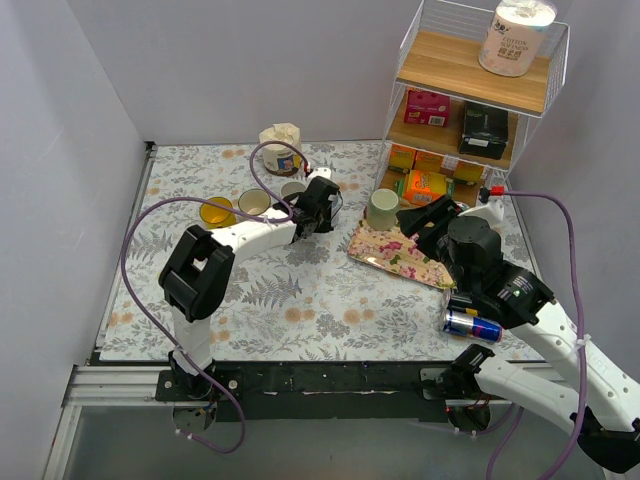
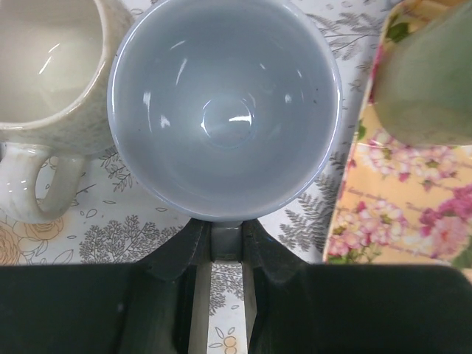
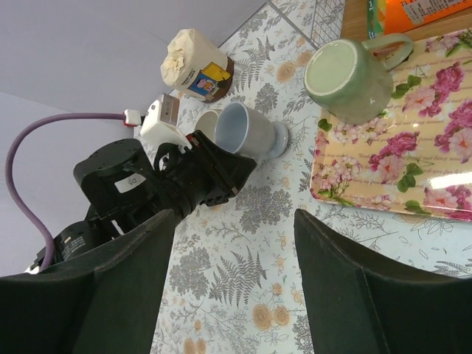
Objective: Turn the mug right side up
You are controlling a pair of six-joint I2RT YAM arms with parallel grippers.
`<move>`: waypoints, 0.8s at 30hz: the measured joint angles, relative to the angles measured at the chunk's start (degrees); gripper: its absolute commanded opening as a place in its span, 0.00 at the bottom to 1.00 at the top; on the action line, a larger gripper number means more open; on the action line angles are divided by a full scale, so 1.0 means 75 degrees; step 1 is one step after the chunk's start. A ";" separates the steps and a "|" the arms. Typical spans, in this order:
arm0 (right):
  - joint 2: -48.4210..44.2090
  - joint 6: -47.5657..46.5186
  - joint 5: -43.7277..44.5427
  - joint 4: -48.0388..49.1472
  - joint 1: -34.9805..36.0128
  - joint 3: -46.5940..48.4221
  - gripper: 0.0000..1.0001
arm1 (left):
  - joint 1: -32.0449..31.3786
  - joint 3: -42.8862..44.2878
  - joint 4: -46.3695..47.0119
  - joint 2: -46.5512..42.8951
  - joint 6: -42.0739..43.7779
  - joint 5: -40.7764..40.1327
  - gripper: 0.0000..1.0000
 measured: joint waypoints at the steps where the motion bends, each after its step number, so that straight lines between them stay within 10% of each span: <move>1: -0.0006 0.0015 0.0000 -0.0012 0.0000 0.0000 0.73 | 0.0000 0.0000 -0.0015 0.0073 0.0003 -0.0067 0.00; 5: -0.0064 0.0085 0.0012 -0.0079 0.0000 -0.0015 0.73 | 0.0000 0.0026 0.0006 0.0300 0.0067 -0.0274 0.02; 24: -0.0093 0.0090 0.0052 -0.0513 0.0000 -0.0087 0.85 | -0.0111 0.0143 0.0356 0.0207 0.0178 -0.0344 0.90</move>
